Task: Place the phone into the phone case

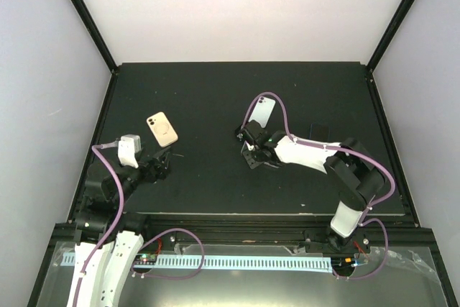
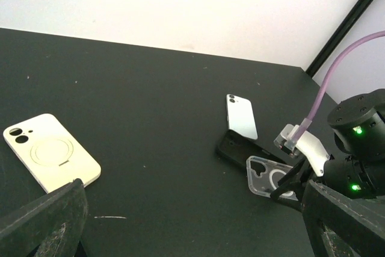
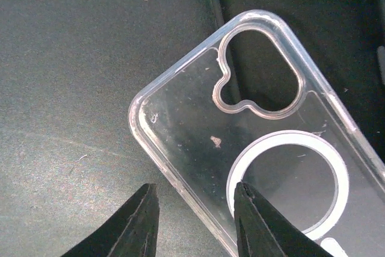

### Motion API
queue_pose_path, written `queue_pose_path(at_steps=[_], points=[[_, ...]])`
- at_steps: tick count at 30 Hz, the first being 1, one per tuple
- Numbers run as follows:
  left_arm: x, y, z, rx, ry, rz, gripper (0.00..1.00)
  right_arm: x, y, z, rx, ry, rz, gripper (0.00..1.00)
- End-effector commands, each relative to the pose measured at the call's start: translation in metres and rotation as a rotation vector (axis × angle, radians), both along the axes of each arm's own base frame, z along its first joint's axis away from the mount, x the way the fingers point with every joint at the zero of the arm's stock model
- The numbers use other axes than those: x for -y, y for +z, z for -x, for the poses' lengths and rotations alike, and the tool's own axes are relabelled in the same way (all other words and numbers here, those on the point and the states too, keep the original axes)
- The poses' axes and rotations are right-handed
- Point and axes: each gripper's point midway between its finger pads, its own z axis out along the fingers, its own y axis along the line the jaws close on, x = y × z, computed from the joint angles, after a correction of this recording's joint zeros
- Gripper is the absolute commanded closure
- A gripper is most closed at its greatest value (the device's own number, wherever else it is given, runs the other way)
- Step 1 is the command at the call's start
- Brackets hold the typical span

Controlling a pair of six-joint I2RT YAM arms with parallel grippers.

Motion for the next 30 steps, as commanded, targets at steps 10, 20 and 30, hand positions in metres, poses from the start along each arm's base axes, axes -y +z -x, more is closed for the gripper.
queue_pose_path(at_steps=[10, 20, 30], points=[[-0.006, 0.002, -0.003, 0.019, 0.031, -0.017, 0.01, -0.008, -0.011, 0.001, -0.020, 0.047, -0.002, 0.76], [-0.007, 0.001, -0.004, 0.011, 0.039, -0.018, 0.01, -0.015, 0.003, 0.009, -0.028, 0.050, -0.085, 0.98], [-0.008, -0.002, -0.006, -0.001, 0.047, -0.019, 0.01, -0.072, 0.038, 0.042, -0.166, -0.053, -0.481, 0.99]])
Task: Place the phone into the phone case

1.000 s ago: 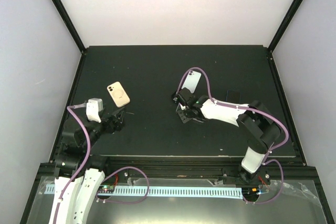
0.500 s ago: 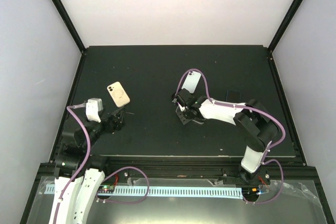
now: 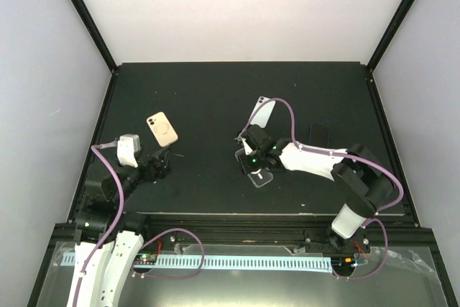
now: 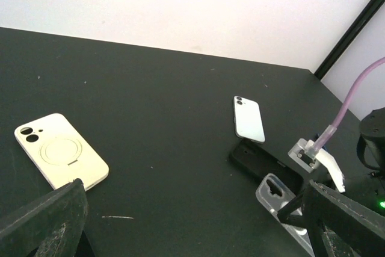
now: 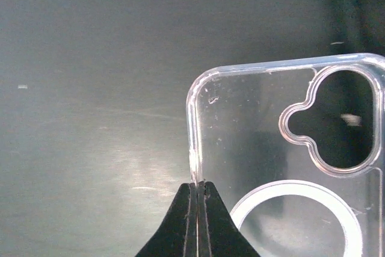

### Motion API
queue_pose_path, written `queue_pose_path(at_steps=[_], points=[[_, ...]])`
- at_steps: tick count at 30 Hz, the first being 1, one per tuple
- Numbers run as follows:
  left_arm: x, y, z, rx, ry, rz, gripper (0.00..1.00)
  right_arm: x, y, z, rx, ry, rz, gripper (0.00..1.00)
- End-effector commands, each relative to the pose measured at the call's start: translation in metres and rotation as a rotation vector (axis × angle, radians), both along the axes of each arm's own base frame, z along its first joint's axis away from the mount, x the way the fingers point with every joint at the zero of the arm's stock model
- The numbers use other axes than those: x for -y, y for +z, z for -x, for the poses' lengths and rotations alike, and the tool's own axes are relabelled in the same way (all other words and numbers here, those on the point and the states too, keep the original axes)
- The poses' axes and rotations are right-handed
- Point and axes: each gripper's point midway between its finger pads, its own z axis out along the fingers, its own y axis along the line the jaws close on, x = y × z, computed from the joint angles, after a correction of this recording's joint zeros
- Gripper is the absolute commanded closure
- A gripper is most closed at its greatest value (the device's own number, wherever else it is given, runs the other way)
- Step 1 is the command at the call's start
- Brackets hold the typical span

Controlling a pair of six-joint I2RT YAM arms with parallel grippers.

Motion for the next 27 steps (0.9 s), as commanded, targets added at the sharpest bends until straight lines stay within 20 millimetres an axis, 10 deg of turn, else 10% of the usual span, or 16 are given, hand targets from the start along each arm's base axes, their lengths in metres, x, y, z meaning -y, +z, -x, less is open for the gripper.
queue_pose_path(at_steps=[1, 17, 27], points=[[-0.003, -0.001, -0.004, -0.001, 0.018, -0.011, 0.01, -0.046, 0.038, 0.012, -0.048, -0.068, -0.248, 0.99], [-0.005, -0.003, -0.005, -0.012, 0.028, -0.011, 0.01, -0.057, 0.028, 0.009, -0.123, -0.257, -0.312, 0.87], [-0.007, -0.006, -0.006, -0.025, 0.043, -0.010, 0.01, 0.024, 0.048, -0.032, 0.107, -0.388, -0.034, 0.50]])
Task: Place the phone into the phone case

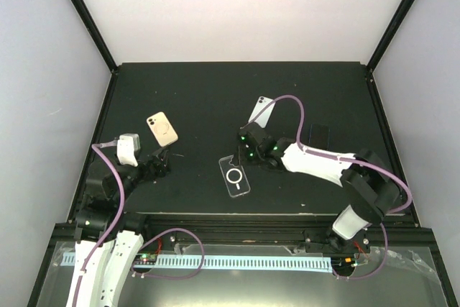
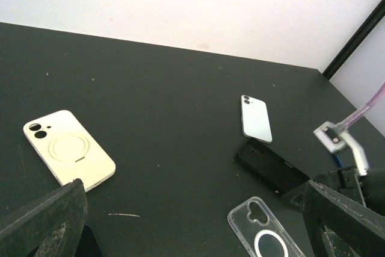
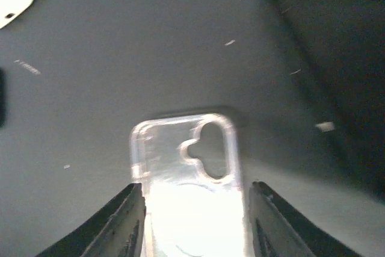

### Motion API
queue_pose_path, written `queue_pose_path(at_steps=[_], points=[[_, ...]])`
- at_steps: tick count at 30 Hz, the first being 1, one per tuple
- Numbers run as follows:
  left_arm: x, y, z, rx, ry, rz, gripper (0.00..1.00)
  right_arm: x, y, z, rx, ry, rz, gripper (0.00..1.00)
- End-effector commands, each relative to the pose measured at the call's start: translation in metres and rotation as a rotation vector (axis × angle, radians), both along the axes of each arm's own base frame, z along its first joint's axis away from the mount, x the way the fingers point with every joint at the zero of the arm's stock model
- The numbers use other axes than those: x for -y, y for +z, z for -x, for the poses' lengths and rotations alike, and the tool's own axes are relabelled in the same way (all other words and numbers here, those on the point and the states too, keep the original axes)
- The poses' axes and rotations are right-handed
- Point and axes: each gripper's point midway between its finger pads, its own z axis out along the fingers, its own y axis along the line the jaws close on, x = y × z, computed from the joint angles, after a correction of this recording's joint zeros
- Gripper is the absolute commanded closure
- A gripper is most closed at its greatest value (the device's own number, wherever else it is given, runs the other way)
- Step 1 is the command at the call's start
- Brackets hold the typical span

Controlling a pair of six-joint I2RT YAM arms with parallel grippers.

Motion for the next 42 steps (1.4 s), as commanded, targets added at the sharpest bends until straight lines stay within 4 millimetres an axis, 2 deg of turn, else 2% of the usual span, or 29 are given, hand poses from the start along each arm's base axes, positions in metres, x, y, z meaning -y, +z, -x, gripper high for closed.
queue_pose_path(at_steps=[1, 3, 6, 9, 10, 15, 20, 24, 28, 32, 37, 42], points=[[-0.003, -0.003, -0.003, -0.009, 0.021, -0.003, 0.01, 0.058, 0.017, -0.029, 0.107, -0.120, 0.174, 0.48], [-0.003, -0.002, -0.002, -0.008, 0.020, -0.003, 0.01, 0.085, 0.021, -0.040, 0.128, -0.173, 0.229, 0.41], [-0.003, -0.001, -0.002, -0.002, 0.019, -0.002, 0.01, 0.133, 0.029, -0.059, 0.143, -0.288, 0.280, 0.25], [-0.003, -0.002, -0.002, -0.003, 0.019, -0.002, 0.01, 0.170, 0.036, -0.073, 0.144, -0.374, 0.283, 0.03], [-0.003, -0.002, -0.002, -0.003, 0.020, -0.002, 0.01, 0.183, 0.037, -0.077, 0.144, -0.402, 0.290, 0.00], [-0.004, -0.003, -0.003, -0.014, 0.023, -0.002, 0.01, 0.238, 0.033, -0.093, 0.114, -0.520, 0.310, 0.00], [-0.003, -0.003, -0.003, -0.012, 0.020, -0.002, 0.01, 0.289, 0.012, -0.106, 0.031, -0.630, 0.289, 0.00], [-0.004, -0.003, -0.003, -0.011, 0.023, -0.002, 0.01, 0.306, -0.011, -0.113, -0.046, -0.643, 0.253, 0.00], [-0.003, -0.004, -0.003, -0.014, 0.023, -0.003, 0.01, 0.314, -0.024, -0.121, -0.087, -0.633, 0.250, 0.00], [-0.004, -0.003, -0.003, -0.012, 0.025, -0.003, 0.01, 0.313, -0.037, -0.125, -0.119, -0.616, 0.245, 0.00], [-0.004, -0.004, -0.003, -0.013, 0.026, -0.003, 0.01, 0.311, -0.043, -0.126, -0.133, -0.591, 0.247, 0.00], [-0.004, -0.003, -0.003, -0.011, 0.027, -0.002, 0.01, 0.311, -0.053, -0.126, -0.165, -0.576, 0.261, 0.04]])
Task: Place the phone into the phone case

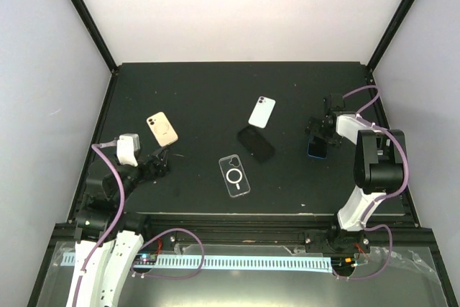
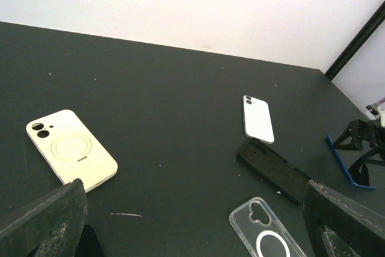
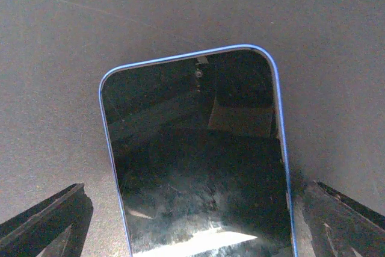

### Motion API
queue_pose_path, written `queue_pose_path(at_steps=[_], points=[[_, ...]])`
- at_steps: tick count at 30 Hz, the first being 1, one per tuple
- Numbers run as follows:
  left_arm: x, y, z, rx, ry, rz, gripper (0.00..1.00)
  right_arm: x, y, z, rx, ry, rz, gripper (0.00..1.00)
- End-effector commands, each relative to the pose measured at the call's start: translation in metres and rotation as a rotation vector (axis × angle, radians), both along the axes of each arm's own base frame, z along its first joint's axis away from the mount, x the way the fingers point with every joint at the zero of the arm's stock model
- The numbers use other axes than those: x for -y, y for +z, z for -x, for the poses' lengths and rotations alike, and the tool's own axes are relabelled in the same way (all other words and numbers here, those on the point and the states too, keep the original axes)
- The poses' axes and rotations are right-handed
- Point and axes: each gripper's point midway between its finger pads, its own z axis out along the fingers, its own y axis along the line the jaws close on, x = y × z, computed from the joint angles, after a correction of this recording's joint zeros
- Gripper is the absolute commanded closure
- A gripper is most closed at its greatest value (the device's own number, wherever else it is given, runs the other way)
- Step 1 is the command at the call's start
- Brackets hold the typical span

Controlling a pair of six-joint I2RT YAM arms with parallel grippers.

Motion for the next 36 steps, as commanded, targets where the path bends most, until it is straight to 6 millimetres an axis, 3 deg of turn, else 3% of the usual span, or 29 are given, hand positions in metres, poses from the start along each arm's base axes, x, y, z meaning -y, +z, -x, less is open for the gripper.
queue_pose_path(at_steps=[1, 10, 28, 36], points=[[-0.003, -0.003, -0.002, -0.009, 0.019, 0.000, 0.01, 0.001, -0.003, -0.008, -0.007, 0.021, 0.001, 0.05], [-0.003, -0.001, -0.001, -0.002, 0.017, 0.001, 0.01, 0.001, -0.014, -0.003, -0.067, 0.039, 0.047, 0.11], [-0.004, -0.001, -0.001, 0.002, 0.026, 0.001, 0.01, -0.003, -0.014, 0.006, -0.116, 0.087, 0.151, 0.21], [-0.005, -0.004, -0.004, -0.017, 0.031, -0.003, 0.01, -0.026, -0.009, 0.012, -0.107, 0.155, 0.137, 0.31]])
